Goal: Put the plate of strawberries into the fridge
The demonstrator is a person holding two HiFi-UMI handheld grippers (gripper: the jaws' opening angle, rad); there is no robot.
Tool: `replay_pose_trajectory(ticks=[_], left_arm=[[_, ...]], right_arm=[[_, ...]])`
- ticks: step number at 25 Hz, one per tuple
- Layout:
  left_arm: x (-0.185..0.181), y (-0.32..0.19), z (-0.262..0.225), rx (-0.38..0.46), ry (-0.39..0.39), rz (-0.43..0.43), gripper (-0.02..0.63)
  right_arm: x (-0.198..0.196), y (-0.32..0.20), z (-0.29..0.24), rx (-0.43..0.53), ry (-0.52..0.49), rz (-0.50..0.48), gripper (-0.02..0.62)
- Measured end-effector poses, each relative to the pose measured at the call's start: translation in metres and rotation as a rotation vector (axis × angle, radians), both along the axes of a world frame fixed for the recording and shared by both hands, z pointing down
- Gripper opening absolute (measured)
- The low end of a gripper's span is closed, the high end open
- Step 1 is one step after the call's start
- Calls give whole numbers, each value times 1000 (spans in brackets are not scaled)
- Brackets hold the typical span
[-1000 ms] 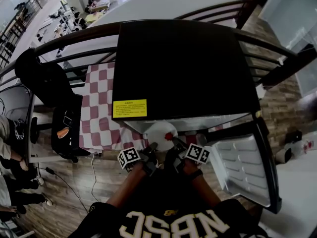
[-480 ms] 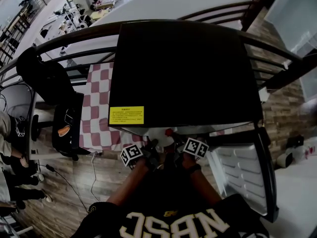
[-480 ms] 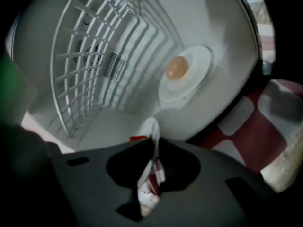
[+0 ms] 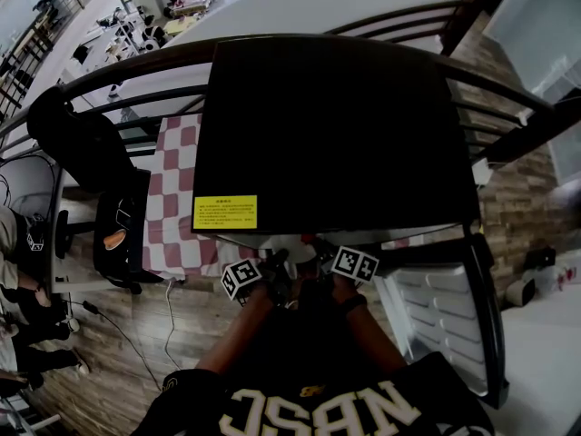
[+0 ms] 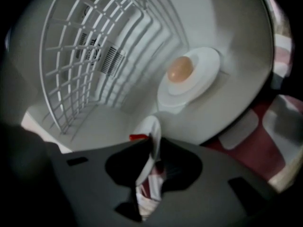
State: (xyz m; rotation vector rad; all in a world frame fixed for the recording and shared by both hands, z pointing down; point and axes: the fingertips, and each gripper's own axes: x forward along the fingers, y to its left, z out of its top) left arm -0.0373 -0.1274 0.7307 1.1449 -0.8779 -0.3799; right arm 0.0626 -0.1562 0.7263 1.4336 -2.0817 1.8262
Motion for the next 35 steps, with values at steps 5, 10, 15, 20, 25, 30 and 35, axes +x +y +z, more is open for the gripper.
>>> replay_pose_trajectory(ticks=[5, 10, 15, 20, 25, 30, 35], left_arm=[[7, -6, -1, -3, 11, -24, 28], [9, -11, 2, -8, 20, -38, 28], [10, -13, 2, -6, 19, -40, 29], [10, -14, 3, -10, 20, -42, 29], [11, -15, 4, -14, 21, -47, 29], [11, -16, 4, -13, 20, -47, 29], [11, -17, 7, -11, 15, -45, 29]], right_arm=[[0, 7, -2, 15, 18, -44, 163], [2, 21, -4, 46, 52, -66, 173], [6, 32, -11, 155, 212, -140, 173], [0, 39, -19, 291, 405, -285, 173], [-9, 43, -12, 239, 291, -261, 172], [-21, 44, -5, 159, 150, -211, 172], [-33, 41, -3, 38, -93, -94, 139]])
